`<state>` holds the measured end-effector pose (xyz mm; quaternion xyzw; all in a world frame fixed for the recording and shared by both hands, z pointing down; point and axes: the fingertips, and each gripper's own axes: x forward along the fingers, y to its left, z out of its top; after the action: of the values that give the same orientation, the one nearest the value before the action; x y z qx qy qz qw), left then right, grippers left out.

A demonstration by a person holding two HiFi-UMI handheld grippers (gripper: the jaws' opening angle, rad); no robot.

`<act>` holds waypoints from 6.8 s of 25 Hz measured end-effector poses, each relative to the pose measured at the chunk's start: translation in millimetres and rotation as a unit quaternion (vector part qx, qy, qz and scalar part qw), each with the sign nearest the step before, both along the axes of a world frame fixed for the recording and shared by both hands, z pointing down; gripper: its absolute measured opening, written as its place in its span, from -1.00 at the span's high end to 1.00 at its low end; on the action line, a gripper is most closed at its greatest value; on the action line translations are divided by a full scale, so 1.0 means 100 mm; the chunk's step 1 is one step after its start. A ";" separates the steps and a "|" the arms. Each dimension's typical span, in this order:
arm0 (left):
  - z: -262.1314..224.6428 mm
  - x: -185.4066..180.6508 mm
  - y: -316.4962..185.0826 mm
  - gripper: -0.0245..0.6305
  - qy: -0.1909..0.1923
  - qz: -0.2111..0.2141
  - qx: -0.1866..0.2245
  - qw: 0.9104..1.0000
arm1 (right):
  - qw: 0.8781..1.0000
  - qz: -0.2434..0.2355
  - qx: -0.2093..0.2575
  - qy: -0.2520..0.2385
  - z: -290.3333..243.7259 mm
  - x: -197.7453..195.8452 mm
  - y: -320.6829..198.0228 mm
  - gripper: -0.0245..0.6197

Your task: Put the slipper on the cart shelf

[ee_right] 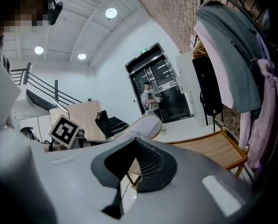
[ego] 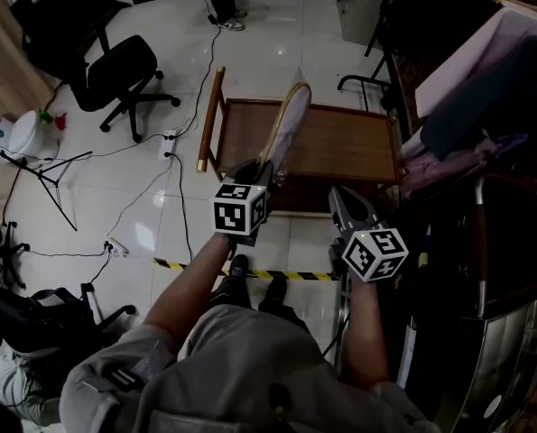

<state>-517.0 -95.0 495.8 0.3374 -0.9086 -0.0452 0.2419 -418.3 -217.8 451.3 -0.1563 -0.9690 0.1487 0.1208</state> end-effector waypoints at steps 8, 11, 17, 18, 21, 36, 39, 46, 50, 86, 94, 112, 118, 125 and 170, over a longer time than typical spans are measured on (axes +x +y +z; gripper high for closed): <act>-0.05 0.49 -0.17 0.72 0.001 0.072 -0.005 0.997 | 0.998 0.059 -0.007 -0.024 -0.15 0.44 -0.17 0.93; -0.05 0.64 -0.24 0.72 0.005 0.112 0.003 0.994 | 0.995 0.096 0.002 -0.026 -0.17 0.62 -0.20 0.93; -0.04 1.02 -0.27 0.72 0.019 0.208 0.022 0.978 | 0.980 0.195 0.019 -0.017 -0.15 1.14 -0.11 0.93; -0.07 1.09 -0.25 0.72 0.022 0.224 0.028 0.974 | 0.977 0.212 0.023 -0.016 -0.17 1.25 -0.06 0.93; -0.14 1.34 -0.23 0.72 0.014 0.274 0.040 0.961 | 0.964 0.262 0.037 -0.015 -0.22 1.59 0.06 0.93; -0.09 3.13 -0.42 0.72 0.044 0.490 0.047 0.869 | 0.880 0.470 0.065 0.003 -0.37 3.52 0.32 0.93; -0.07 3.55 -0.49 0.72 0.048 0.522 0.041 0.850 | 0.864 0.500 0.064 0.002 -0.38 3.94 0.30 0.93; -0.06 4.59 -0.76 0.72 0.041 0.575 0.028 0.816 | 0.836 0.546 0.054 0.003 -0.33 4.97 0.30 0.93; -0.05 5.22 -0.91 0.72 0.044 0.593 0.026 0.804 | 0.823 0.566 0.050 0.002 -0.32 5.58 0.29 0.93; 0.57 7.55 -2.92 0.72 0.070 0.645 0.012 0.761 | 0.757 0.651 0.042 0.050 -0.15 7.58 -0.72 0.93; 0.68 7.63 -3.08 0.65 0.024 0.655 -0.007 0.755 | 0.754 0.654 0.034 0.050 -0.10 7.60 -0.81 0.93; 0.85 7.42 -3.17 0.18 -0.043 0.658 -0.052 0.750 | 0.758 0.650 0.028 0.051 -0.06 7.50 -0.75 0.93; 0.65 7.34 -3.06 0.16 -0.051 0.659 -0.032 0.750 | 0.757 0.651 0.034 0.040 -0.13 7.50 -0.70 0.93; 0.08 7.29 -2.78 0.68 -0.051 0.656 0.025 0.753 | 0.756 0.652 0.044 0.014 -0.30 7.55 -0.62 0.93; -0.91 7.63 -1.45 0.90 -0.084 0.714 0.081 0.690 | 0.804 0.585 0.106 -0.023 -0.81 7.41 0.07 0.93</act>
<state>246.2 -240.1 404.6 0.9053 -0.4027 0.0957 0.0957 322.3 -210.3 370.8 0.4504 -0.8889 0.0836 0.0043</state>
